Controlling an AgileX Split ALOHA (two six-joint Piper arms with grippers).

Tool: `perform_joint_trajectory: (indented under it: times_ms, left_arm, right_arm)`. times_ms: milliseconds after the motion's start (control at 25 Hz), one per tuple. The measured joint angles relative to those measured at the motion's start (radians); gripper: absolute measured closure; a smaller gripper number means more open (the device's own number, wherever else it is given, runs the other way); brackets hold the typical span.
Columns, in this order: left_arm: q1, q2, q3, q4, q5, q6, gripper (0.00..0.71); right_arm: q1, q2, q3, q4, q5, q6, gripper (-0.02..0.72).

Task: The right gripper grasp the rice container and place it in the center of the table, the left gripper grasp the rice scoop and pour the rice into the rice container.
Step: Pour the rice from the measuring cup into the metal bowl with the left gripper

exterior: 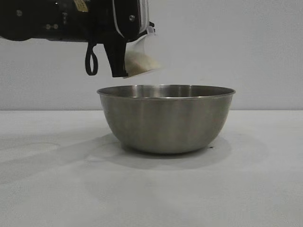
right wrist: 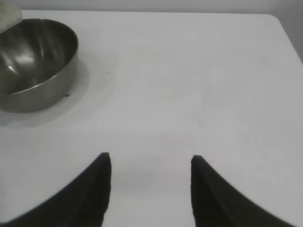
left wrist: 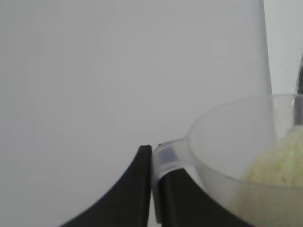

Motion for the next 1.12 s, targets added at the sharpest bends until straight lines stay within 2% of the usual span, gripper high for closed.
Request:
perform_joint_trajectory:
  times_ms: [520,1120]
  left_arm:
    - [-0.001,0.003,-0.002,0.094,-0.002,0.290,0.710]
    - [-0.001,0.003,-0.004,0.168,-0.003,0.467,0.710]
  right_arm:
    - [0.000,0.000,0.000,0.000,0.000,0.000,0.325]
    - [0.000,0.000,0.000,0.000,0.000,0.000,0.325]
